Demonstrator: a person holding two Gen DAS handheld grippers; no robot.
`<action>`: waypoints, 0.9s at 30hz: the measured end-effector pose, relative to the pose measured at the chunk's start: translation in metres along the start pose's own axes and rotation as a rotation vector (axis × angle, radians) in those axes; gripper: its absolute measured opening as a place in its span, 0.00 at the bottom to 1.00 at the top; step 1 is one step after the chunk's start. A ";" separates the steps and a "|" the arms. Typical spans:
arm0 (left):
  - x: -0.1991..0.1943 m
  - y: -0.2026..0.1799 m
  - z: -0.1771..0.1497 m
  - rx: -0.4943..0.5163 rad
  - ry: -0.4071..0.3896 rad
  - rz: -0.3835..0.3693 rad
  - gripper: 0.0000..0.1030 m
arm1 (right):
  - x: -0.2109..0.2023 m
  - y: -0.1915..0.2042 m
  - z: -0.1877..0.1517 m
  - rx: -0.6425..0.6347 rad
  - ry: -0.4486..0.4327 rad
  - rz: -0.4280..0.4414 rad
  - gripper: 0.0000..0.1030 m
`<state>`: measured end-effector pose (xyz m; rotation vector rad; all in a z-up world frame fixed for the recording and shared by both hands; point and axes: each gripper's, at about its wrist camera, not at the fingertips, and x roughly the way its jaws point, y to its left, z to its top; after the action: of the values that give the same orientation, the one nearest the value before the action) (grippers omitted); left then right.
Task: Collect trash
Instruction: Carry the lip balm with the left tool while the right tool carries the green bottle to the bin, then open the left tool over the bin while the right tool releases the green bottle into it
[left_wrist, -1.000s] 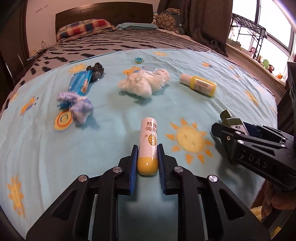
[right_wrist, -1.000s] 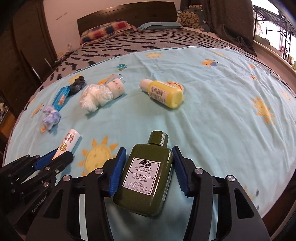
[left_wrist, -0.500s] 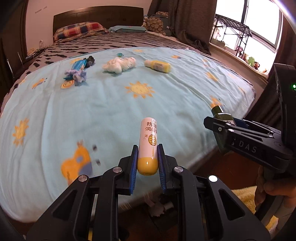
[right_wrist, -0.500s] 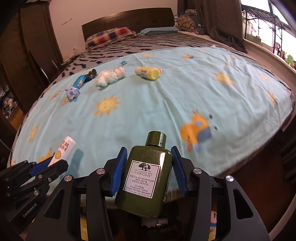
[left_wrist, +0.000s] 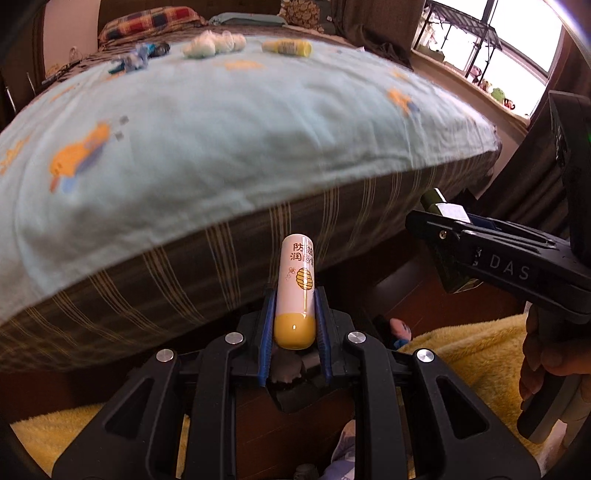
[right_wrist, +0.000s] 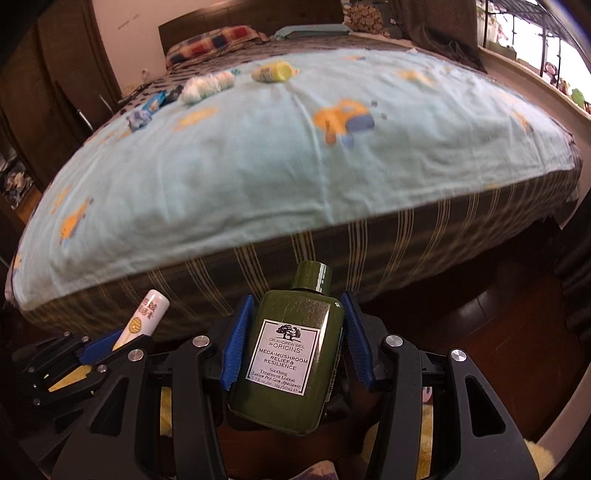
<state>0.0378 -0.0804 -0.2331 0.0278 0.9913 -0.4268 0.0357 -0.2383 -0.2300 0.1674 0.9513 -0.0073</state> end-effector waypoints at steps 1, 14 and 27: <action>0.005 0.000 -0.003 0.001 0.011 0.002 0.18 | 0.006 -0.001 -0.004 0.003 0.014 -0.002 0.48; 0.073 0.004 -0.025 -0.031 0.173 -0.010 0.19 | 0.064 -0.011 -0.021 0.027 0.111 0.021 0.48; 0.070 0.003 -0.017 -0.018 0.177 -0.007 0.32 | 0.061 -0.013 -0.009 0.040 0.101 0.008 0.55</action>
<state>0.0580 -0.0971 -0.2999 0.0462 1.1698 -0.4271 0.0630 -0.2455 -0.2865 0.2101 1.0512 -0.0111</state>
